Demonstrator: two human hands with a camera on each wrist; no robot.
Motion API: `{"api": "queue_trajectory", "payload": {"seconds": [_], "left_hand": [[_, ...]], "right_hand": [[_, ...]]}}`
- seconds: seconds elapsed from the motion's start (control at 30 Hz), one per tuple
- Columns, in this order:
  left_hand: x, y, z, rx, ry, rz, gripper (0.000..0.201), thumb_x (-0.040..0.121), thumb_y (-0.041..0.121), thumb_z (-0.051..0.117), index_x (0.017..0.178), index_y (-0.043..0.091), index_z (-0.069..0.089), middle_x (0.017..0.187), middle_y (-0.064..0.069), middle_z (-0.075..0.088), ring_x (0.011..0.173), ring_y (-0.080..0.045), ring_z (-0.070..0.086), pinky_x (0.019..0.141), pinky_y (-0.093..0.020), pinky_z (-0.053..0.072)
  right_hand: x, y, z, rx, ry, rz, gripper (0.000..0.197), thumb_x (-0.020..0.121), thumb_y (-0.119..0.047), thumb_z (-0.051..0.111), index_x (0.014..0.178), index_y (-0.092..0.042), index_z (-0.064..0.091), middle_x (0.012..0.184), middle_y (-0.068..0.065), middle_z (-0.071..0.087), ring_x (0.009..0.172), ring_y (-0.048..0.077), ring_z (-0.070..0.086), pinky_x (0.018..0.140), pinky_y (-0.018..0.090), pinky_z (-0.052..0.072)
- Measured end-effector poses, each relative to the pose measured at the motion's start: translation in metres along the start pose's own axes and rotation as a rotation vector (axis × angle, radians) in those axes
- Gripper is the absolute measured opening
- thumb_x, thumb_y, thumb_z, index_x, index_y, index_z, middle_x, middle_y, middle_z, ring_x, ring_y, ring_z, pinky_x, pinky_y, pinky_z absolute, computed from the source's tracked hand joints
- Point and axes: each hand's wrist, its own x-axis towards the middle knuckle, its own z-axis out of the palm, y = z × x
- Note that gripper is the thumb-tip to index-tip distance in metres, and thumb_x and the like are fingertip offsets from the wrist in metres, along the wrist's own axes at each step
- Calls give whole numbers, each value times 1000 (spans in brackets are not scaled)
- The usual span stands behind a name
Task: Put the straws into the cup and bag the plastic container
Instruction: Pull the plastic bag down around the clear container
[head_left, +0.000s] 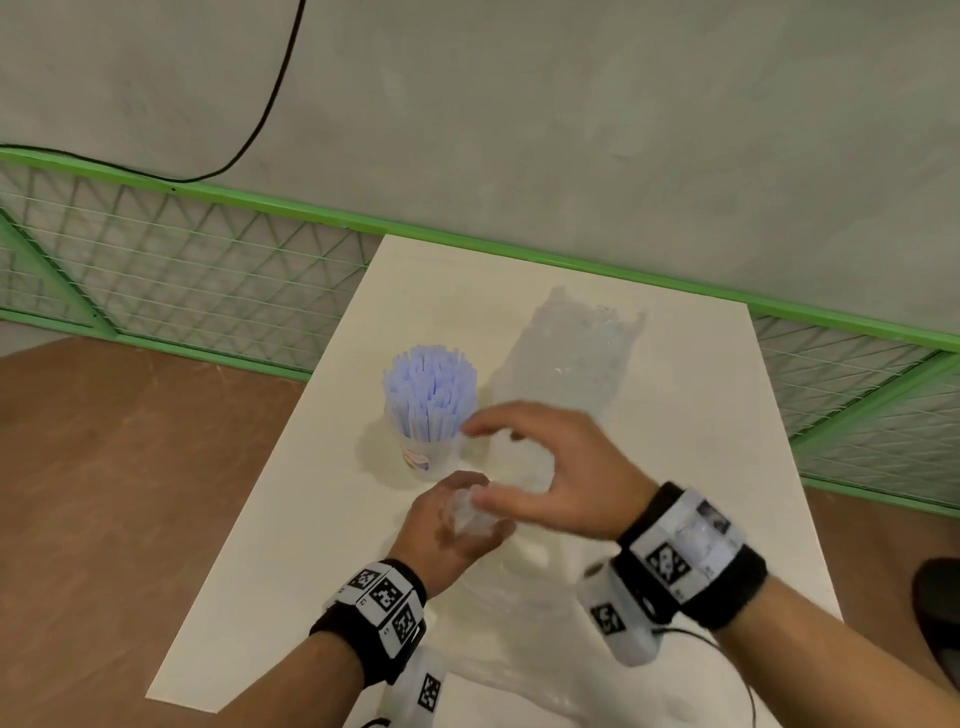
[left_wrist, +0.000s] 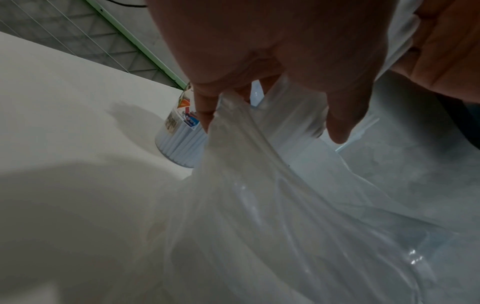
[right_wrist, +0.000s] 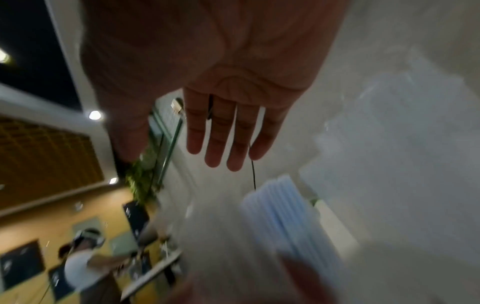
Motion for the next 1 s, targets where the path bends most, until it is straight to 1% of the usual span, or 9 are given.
{"api": "queue_trajectory", "payload": {"seconds": [0.13, 0.23, 0.33, 0.43, 0.53, 0.6, 0.77, 0.9, 1.0], "left_hand": [[1, 8, 6, 26, -88, 14, 43, 72, -15, 74, 93, 17, 54, 85, 9, 55, 72, 21, 57, 67, -4, 46], [0, 0, 6, 104, -121, 18, 48, 72, -14, 75, 90, 20, 48, 84, 18, 45, 74, 31, 49, 68, 2, 41], [-1, -12, 2, 221, -100, 37, 31, 70, 16, 81, 88, 26, 58, 87, 12, 58, 85, 19, 56, 68, -3, 44], [-3, -18, -10, 243, -116, 26, 52, 61, 21, 88, 105, 27, 61, 104, 9, 64, 95, 5, 61, 78, -14, 49], [-3, -9, -24, 404, -162, 138, 44, 67, 44, 73, 107, 47, 57, 117, 20, 56, 110, 3, 55, 96, -20, 43], [1, 4, -29, 527, -133, 215, 41, 73, 50, 59, 113, 41, 58, 116, 18, 53, 106, 3, 53, 95, -25, 45], [19, 66, -20, 710, 7, 306, 37, 90, 29, 55, 126, 31, 53, 123, 12, 51, 84, -8, 57, 80, -32, 52], [42, 102, -1, 1006, 3, 237, 52, 94, 19, 46, 144, 27, 34, 143, -5, 37, 91, -26, 62, 73, -33, 51], [57, 111, 11, 1237, -91, 118, 50, 95, 14, 43, 144, 19, 31, 136, -13, 40, 99, -31, 60, 71, -35, 46]], "right_hand": [[-13, 10, 47, 110, -31, -16, 54, 66, -31, 90, 114, -18, 69, 112, -8, 69, 105, 4, 63, 93, 29, 50], [-17, 24, 76, 164, 32, -55, 36, 71, -26, 87, 101, -12, 73, 100, -3, 72, 95, 9, 67, 84, 35, 53], [-21, 34, 96, 108, 196, -46, 15, 76, -22, 83, 86, -14, 74, 85, -3, 72, 80, 11, 66, 73, 34, 54], [-21, 40, 101, -12, 367, -47, 12, 74, -16, 83, 77, -12, 72, 75, -4, 68, 70, 10, 62, 65, 23, 51], [-24, 43, 86, -14, 502, -41, 14, 73, -10, 84, 74, -8, 70, 72, -2, 67, 67, 8, 61, 65, 19, 50], [-29, 44, 70, 12, 588, 18, 15, 73, -11, 85, 74, -10, 71, 72, -4, 68, 67, 5, 62, 66, 17, 50], [-38, 29, 29, 127, 754, 160, 15, 71, -11, 86, 77, -14, 73, 73, -9, 71, 67, 8, 67, 68, 24, 55], [-40, 7, -17, 252, 902, 198, 19, 70, -8, 86, 84, -13, 74, 71, -1, 72, 65, 12, 68, 71, 19, 54], [-42, -10, -60, 257, 1046, 127, 20, 71, -6, 85, 86, -8, 72, 75, 5, 74, 66, 18, 71, 70, 24, 56]]}}
